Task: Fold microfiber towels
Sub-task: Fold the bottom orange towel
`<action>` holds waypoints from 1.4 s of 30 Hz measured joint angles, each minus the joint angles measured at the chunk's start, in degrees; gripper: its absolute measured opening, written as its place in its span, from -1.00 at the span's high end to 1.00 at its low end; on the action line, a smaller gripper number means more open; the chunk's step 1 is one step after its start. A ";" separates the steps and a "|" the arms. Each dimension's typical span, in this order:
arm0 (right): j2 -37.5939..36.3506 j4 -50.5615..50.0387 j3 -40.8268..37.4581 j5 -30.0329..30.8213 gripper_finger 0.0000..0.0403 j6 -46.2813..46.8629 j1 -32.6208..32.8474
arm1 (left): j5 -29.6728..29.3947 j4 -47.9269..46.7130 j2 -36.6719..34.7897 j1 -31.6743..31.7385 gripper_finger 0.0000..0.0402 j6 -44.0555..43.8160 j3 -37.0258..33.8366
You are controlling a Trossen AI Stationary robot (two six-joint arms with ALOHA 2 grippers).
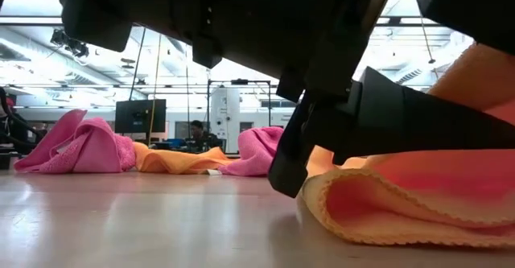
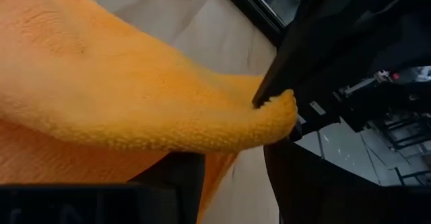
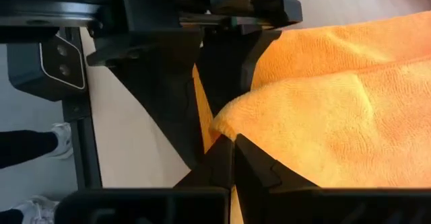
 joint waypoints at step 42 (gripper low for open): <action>0.00 -1.39 0.00 -1.71 0.93 -1.34 -0.02 | -4.76 -0.82 -0.17 -0.14 0.04 -3.96 0.04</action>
